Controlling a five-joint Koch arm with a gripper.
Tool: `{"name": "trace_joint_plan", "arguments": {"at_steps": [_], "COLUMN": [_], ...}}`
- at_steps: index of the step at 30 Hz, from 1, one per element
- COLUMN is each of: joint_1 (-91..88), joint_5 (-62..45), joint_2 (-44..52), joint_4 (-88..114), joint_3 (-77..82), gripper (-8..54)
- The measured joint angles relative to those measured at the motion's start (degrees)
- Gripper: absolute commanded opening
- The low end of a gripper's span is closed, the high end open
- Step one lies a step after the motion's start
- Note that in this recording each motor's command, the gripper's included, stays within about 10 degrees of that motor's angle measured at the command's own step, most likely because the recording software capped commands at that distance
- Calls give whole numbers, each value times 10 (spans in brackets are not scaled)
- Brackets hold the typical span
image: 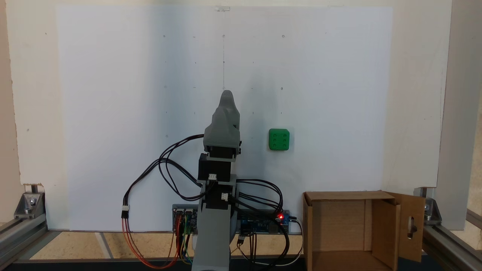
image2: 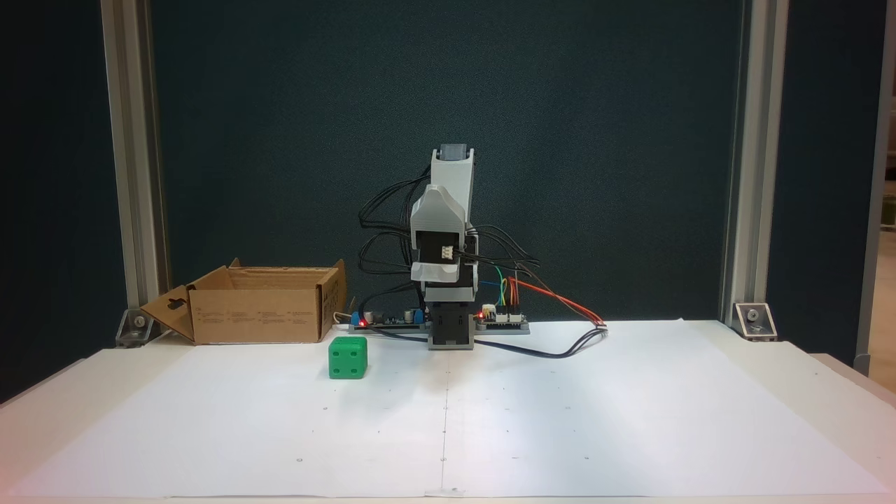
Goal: Grasp a green dice and put it in the bin.
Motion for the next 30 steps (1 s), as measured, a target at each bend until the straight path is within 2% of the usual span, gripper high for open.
{"name": "trace_joint_plan", "arguments": {"at_steps": [30], "joint_1": [-1], "joint_5": [0], "joint_2": [0], "joint_4": [0], "joint_3": [0], "gripper": [443]}}
